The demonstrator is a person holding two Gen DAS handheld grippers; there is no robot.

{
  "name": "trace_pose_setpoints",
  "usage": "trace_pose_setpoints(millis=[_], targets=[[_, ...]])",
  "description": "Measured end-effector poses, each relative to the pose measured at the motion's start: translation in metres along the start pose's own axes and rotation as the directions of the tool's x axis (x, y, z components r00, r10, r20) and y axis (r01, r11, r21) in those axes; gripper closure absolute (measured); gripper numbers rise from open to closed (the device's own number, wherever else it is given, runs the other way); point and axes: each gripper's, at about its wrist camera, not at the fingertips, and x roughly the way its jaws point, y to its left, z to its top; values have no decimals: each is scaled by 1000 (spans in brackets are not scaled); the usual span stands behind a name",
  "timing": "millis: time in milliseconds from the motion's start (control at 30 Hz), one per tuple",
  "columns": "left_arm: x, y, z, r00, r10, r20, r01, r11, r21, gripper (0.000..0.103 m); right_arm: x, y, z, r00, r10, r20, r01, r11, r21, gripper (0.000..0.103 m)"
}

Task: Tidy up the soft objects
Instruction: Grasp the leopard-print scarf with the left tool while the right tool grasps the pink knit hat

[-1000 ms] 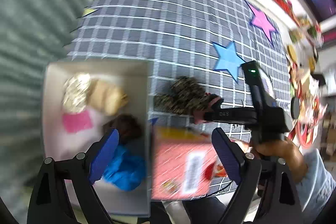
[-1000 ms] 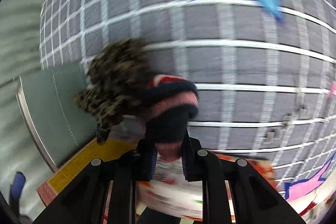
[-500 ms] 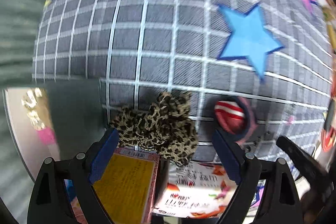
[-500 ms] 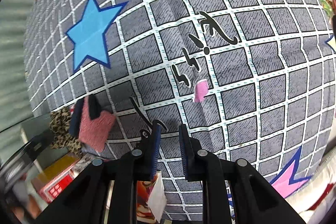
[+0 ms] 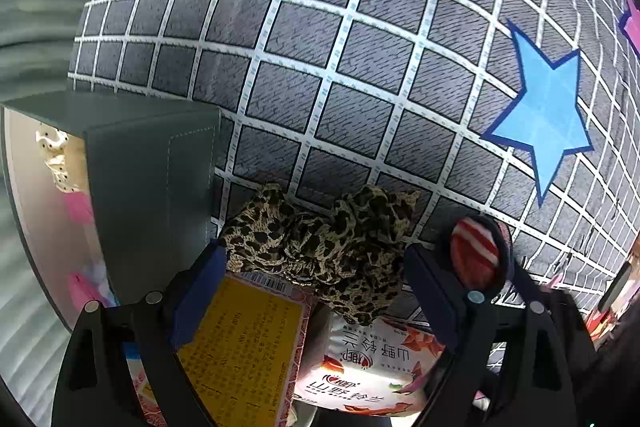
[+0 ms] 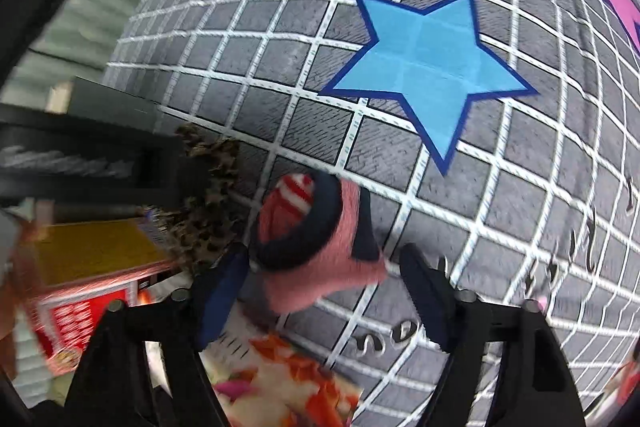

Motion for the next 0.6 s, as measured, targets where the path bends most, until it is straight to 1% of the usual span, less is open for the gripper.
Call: trace_pose_setpoints(millis=[33, 67, 100, 167, 200, 267, 300, 333, 400, 467, 500, 533, 567, 600], targets=[[2, 0, 0, 1000, -2, -6, 2, 1000, -4, 11, 10, 6, 4, 1000, -16, -15, 16, 1000, -3, 57], [9, -1, -2, 1000, -4, -13, 4, 1000, -9, 11, 4, 4, 3, 1000, -26, 1, 26, 1000, -4, 63], [16, -10, 0, 1000, -2, -22, 1, 1000, -18, 11, 2, 1, 2, 1000, -19, -1, 19, 1000, 1, 70], [23, -14, -2, 999, -4, -34, 3, 999, -34, 11, -5, -13, -1, 1000, -21, 5, 21, 998, 54, 70], [26, -16, -2, 999, -9, -37, 7, 999, -44, 11, -13, -28, -6, 999, -35, 15, 34, 995, 95, 70], [30, -22, -5, 1000, -9, -28, 7, 998, -59, 11, -27, -54, -14, 998, -60, 30, 54, 983, 177, 70], [31, -25, -6, 1000, -1, -19, 0, 998, -59, 11, -35, -70, -21, 997, -67, 34, 58, 973, 223, 70], [32, -31, -8, 1000, 13, -7, -13, 998, -57, 11, -40, -78, -25, 997, -69, 31, 59, 968, 246, 70], [35, -38, -11, 999, 38, 30, -37, 998, -56, 11, -45, -92, -31, 998, -67, 20, 59, 959, 279, 70], [40, -41, -9, 998, 24, 51, -21, 998, -64, 10, -47, -106, -37, 998, -60, 9, 55, 955, 292, 69], [42, -40, -10, 998, 14, 59, -10, 997, -74, 9, -52, -117, -43, 999, -53, 8, 48, 955, 294, 57], [44, -40, -11, 998, 12, 59, -7, 996, -87, 7, -50, -120, -42, 999, -43, 1, 41, 954, 299, 48], [47, -41, -13, 998, 19, 60, -14, 996, -90, 2, -52, -124, -44, 999, -42, 3, 39, 953, 300, 48], [48, -40, -12, 998, 32, 62, -27, 996, -89, 0, -51, -125, -42, 999, -49, 5, 45, 953, 299, 48]])
